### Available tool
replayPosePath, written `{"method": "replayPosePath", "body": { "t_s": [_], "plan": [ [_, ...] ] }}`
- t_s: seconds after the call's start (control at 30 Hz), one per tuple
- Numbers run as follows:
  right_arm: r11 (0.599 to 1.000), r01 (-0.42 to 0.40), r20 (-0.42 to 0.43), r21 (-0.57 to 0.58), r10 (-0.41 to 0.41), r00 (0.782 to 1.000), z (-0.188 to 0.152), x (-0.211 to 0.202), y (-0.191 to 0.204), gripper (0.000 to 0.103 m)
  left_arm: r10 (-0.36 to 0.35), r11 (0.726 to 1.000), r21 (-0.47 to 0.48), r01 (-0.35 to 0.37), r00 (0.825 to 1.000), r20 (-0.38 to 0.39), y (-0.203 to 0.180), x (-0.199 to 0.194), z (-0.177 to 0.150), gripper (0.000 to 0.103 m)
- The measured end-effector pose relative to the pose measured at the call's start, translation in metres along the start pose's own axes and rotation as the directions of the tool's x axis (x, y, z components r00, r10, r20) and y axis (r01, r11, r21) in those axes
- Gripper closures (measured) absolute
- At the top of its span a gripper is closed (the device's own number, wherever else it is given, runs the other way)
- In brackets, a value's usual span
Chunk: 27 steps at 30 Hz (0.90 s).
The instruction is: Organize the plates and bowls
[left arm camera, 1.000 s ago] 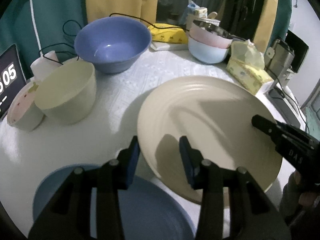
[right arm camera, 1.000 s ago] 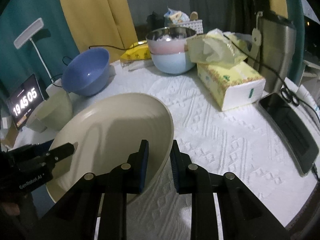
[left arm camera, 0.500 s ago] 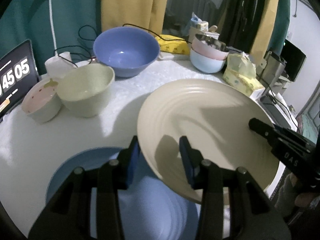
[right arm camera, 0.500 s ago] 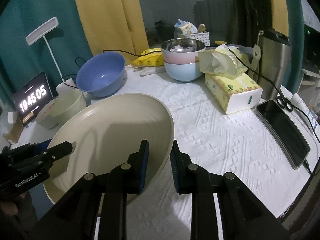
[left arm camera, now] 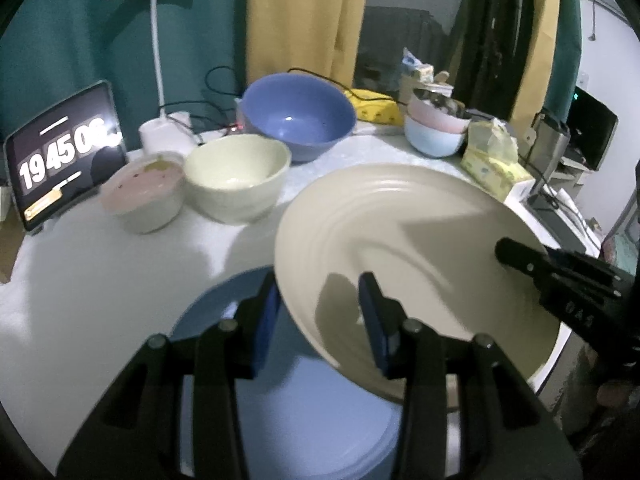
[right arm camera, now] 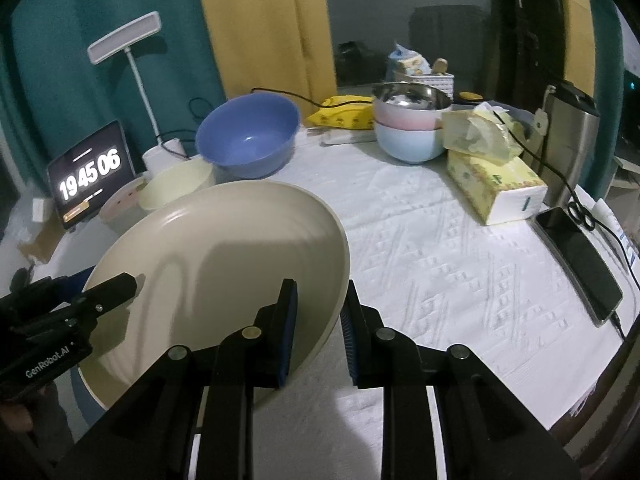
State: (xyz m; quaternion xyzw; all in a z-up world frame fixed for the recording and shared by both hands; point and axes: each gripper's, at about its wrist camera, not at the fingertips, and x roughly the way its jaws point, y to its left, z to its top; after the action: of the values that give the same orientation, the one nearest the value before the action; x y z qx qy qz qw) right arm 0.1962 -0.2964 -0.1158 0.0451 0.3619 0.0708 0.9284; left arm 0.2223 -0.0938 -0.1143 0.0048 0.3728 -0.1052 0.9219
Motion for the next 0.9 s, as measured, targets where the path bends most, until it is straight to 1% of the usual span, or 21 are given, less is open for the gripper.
{"method": "replayPosePath", "body": {
  "t_s": [0.1,0.27,0.47,0.6,0.73,0.9],
  "plan": [
    [1.000,-0.015,-0.005,-0.006,0.015,1.000,-0.005,0.001,0.011,0.080,0.031,1.000,-0.003,-0.031,1.000,-0.004,0.010,-0.008,-0.010,0.062],
    [0.998,-0.044,-0.026,-0.034,0.043,0.999,-0.012,0.002,0.031,0.080,0.059,0.998,-0.027,-0.059,0.998,-0.006,0.027,-0.021,-0.025,0.062],
    [0.996,-0.059,-0.052,-0.069,0.056,0.997,-0.019,0.005,0.051,0.080,0.095,0.994,-0.061,-0.096,0.995,-0.019,0.043,-0.027,-0.041,0.062],
    [0.994,-0.067,-0.064,-0.086,0.062,0.996,-0.024,0.008,0.064,0.080,0.125,0.990,-0.061,-0.126,0.992,-0.025,0.050,-0.029,-0.050,0.062],
    [0.993,-0.073,-0.080,-0.092,0.065,0.995,-0.029,0.011,0.069,0.080,0.138,0.988,-0.062,-0.140,0.989,-0.046,0.056,-0.026,-0.058,0.062],
    [0.993,-0.077,-0.102,-0.093,0.067,0.993,-0.036,0.014,0.071,0.080,0.145,0.987,-0.063,-0.148,0.988,-0.053,0.058,-0.025,-0.066,0.062]
  ]
}}
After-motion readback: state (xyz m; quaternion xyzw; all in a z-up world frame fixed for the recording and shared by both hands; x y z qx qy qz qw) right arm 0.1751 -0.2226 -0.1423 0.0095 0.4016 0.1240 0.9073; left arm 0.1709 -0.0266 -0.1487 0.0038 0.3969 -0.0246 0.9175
